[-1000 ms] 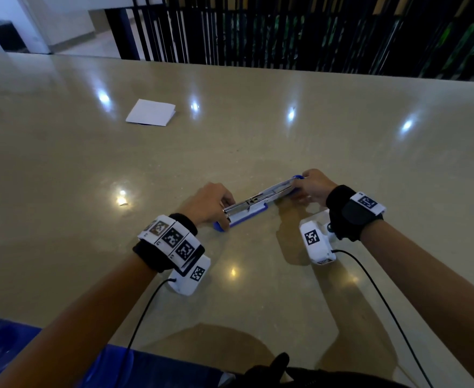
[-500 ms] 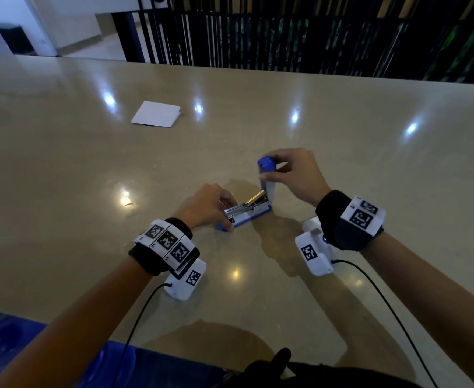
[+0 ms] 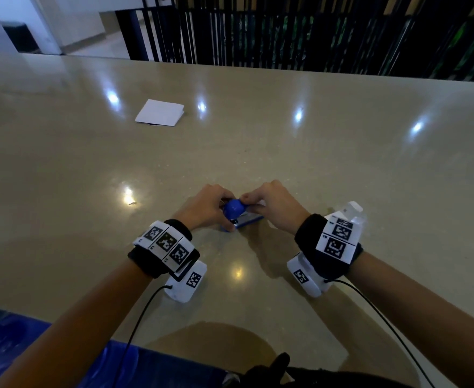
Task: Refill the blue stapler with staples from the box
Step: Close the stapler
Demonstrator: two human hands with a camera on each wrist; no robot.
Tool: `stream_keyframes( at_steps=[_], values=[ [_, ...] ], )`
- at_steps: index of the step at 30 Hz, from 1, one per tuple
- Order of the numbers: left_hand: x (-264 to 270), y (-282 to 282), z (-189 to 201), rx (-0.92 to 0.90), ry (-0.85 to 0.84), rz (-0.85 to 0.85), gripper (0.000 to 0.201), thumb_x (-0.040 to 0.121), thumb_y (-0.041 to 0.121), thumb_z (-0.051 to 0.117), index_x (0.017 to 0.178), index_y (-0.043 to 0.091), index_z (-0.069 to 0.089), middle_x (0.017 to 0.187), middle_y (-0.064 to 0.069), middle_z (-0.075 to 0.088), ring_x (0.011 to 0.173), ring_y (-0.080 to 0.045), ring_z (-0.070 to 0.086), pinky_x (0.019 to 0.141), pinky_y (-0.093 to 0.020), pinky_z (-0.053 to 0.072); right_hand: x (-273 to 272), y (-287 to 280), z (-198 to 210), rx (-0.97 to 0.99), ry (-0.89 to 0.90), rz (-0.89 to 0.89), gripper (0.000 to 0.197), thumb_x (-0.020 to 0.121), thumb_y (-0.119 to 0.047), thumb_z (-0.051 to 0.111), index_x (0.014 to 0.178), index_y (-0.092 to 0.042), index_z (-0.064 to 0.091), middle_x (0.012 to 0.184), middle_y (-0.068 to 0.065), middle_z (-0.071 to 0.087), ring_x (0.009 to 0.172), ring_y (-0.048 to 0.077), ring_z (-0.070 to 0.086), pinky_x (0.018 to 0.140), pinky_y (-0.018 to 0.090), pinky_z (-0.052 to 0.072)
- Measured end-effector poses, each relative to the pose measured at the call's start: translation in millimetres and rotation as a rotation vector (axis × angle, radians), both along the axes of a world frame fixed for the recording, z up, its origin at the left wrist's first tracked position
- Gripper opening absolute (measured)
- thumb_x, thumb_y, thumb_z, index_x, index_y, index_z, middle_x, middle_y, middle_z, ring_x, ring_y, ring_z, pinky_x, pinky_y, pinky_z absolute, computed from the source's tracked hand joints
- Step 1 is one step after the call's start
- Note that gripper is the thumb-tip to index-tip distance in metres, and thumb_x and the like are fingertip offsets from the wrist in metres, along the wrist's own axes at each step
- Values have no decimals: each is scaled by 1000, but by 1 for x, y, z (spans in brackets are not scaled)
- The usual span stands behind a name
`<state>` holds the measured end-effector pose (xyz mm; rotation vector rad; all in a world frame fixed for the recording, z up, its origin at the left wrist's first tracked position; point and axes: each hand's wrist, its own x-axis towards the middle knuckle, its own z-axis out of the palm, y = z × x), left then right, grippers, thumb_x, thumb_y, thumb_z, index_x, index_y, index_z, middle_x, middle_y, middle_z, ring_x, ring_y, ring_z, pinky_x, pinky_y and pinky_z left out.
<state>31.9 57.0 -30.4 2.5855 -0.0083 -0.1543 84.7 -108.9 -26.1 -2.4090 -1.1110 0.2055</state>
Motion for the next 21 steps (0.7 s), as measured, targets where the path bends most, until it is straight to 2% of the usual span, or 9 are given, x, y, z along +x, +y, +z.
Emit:
stream_keyframes(
  at_steps=[2, 3, 5, 6, 9, 12, 15, 18, 21],
  values=[
    [0, 1, -1, -18, 2, -3, 53, 59, 16, 88, 108, 5, 70, 103, -10, 72, 94, -23, 67, 86, -37, 55, -1, 1, -7, -118, -26, 59, 28, 85, -5, 62, 111, -7, 71, 109, 15, 71, 100, 31, 65, 87, 40, 50],
    [0, 1, -1, -20, 5, -7, 53, 59, 16, 88, 108, 5, 70, 103, -10, 72, 94, -23, 67, 86, -36, 56, -1, -1, -8, -132, -14, 66, 29, 85, -4, 61, 112, -7, 71, 112, 13, 70, 102, 30, 64, 88, 36, 50],
    [-1, 1, -2, -9, 1, -12, 51, 59, 16, 87, 106, 6, 71, 101, -10, 73, 92, -23, 67, 84, -37, 56, 2, -5, -6, -95, 36, 58, 32, 85, -4, 62, 115, -8, 70, 116, 10, 70, 106, 25, 63, 89, 26, 46],
    [-1, 0, -2, -4, 0, -14, 50, 59, 15, 87, 105, 7, 71, 100, -9, 73, 90, -23, 67, 83, -37, 56, 3, -7, -4, -65, 55, 49, 34, 84, -4, 62, 117, -9, 69, 117, 9, 70, 107, 23, 63, 90, 24, 44],
    [0, -1, -2, 9, -3, -21, 48, 59, 15, 86, 104, 7, 71, 96, -8, 72, 87, -23, 66, 79, -35, 55, 2, -12, -1, -3, 45, 32, 39, 82, -1, 62, 119, -11, 68, 114, 9, 72, 105, 22, 64, 93, 31, 47],
    [2, -3, -2, 47, -8, -41, 45, 59, 14, 85, 100, 6, 71, 94, -8, 71, 84, -23, 65, 74, -32, 53, -2, -11, -4, -13, -3, 26, 36, 80, -1, 62, 114, -12, 71, 105, 10, 74, 97, 24, 66, 88, 34, 48],
    [7, -10, 0, 74, -27, -61, 38, 60, 13, 84, 95, 5, 71, 88, -8, 69, 76, -19, 58, 62, -22, 41, -1, -11, -2, -17, -9, -29, 34, 78, 0, 63, 110, -9, 73, 100, 15, 74, 94, 29, 67, 87, 42, 51],
    [14, -20, 1, 82, -42, -92, 42, 61, 14, 84, 99, 3, 71, 92, -11, 70, 76, -18, 57, 65, -22, 39, 0, -17, 4, -39, 3, -64, 38, 81, 3, 61, 115, -10, 71, 106, 16, 73, 99, 29, 67, 89, 42, 51],
    [24, -29, 2, 109, -49, -108, 41, 62, 16, 85, 97, 0, 71, 83, -6, 62, 72, -16, 51, 61, -18, 34, 6, -30, 8, -86, 23, -92, 38, 83, 2, 60, 117, -11, 70, 113, 14, 72, 105, 29, 66, 93, 41, 50]
  ],
)
